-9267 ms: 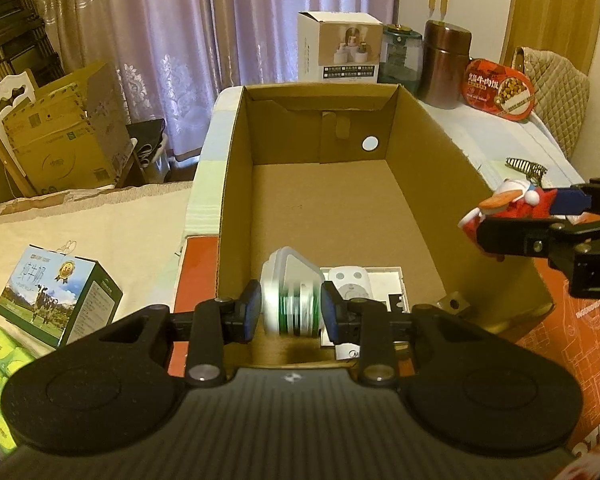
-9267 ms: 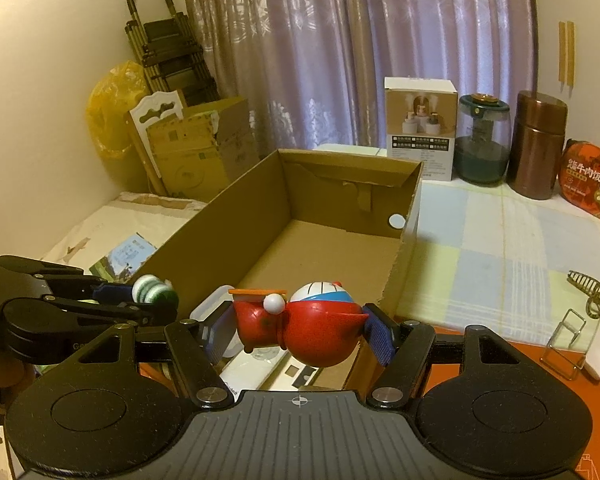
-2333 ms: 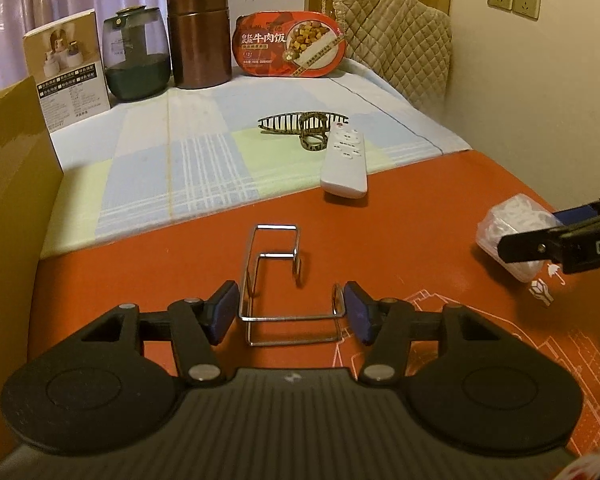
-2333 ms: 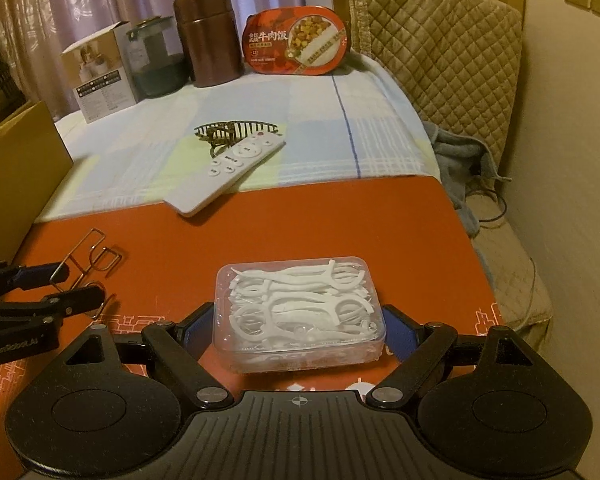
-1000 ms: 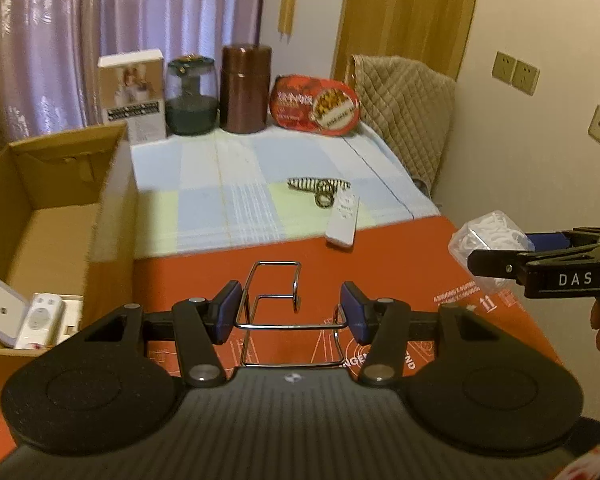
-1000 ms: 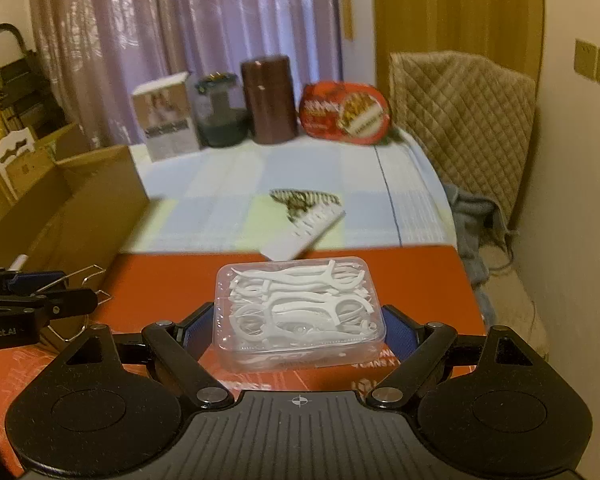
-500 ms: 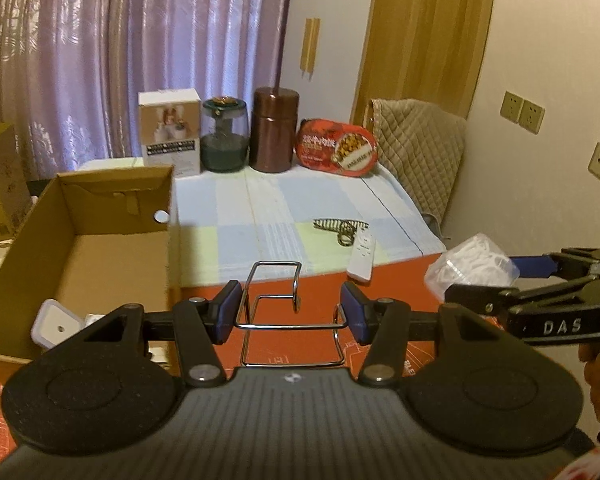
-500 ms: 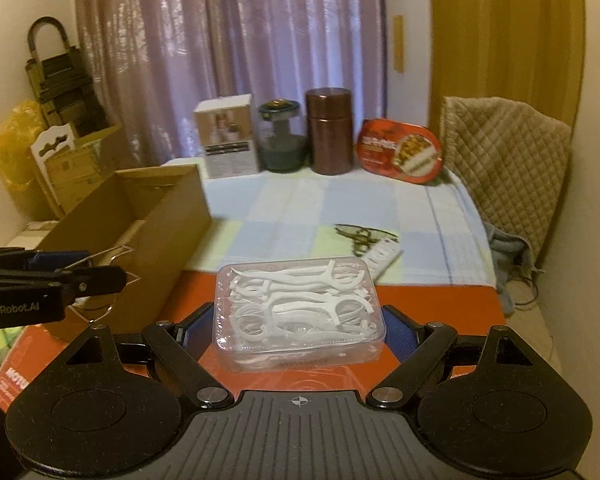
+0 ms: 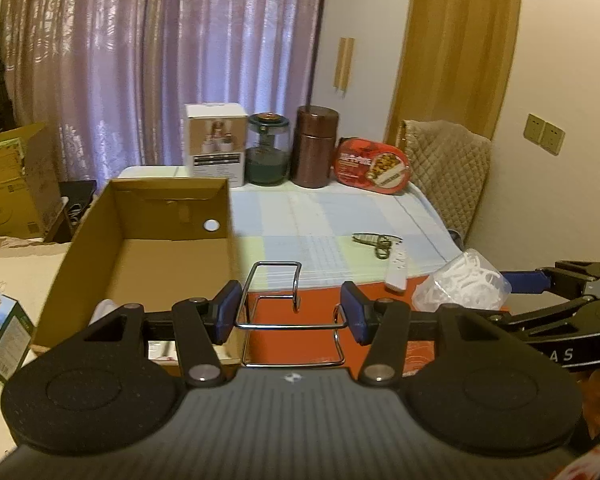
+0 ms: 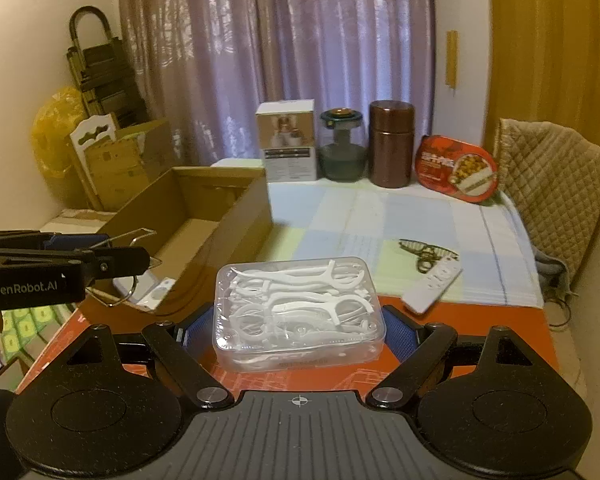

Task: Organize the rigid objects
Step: 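Carry the floss pick box and wire stand toward the cardboard box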

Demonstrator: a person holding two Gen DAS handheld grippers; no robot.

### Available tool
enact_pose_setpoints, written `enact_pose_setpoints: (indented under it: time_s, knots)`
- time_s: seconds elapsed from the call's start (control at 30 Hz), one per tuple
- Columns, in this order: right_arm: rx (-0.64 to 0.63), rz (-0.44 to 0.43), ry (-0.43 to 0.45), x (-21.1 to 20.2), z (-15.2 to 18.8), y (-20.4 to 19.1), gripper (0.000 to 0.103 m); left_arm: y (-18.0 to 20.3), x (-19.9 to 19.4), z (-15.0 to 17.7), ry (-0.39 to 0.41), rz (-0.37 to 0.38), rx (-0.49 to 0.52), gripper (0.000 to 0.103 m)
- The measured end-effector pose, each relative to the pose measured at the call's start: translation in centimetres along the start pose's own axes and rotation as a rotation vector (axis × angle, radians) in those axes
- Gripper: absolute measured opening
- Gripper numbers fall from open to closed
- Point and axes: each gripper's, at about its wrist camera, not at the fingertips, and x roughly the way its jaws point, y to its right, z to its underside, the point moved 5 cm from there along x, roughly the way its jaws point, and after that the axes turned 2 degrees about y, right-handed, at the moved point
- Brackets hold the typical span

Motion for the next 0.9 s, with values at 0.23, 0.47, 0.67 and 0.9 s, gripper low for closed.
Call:
enact_pose_setpoints:
  time_s: [0.23, 0.47, 0.67, 0.9]
  knots:
    - [-0.028, -0.038, -0.015, 1.6, -0.2, -2.6, 0.083, -3.6, -0.9, -0.2, 0.007, -0.044, -0.020, 0.049]
    - [-0.063, -0.084, -0.019, 3.9, -1.1, -5.9, 0.083, -7.8, -1.4, -0.8, 0.006, -0.103, -0.021, 0.049]
    - [-0.081, -0.142, -0.025, 6.3, -1.9, -9.1, 0.083, -11.8, -1.2, -1.2, -0.009, -0.155, -0.031, 0.049]
    - [-0.100, -0.178, -0.054, 9.9, -2.8, -11.6, 0.083, -15.2, 1.0, -0.2, -0.066, -0.172, -0.045, 0.049]
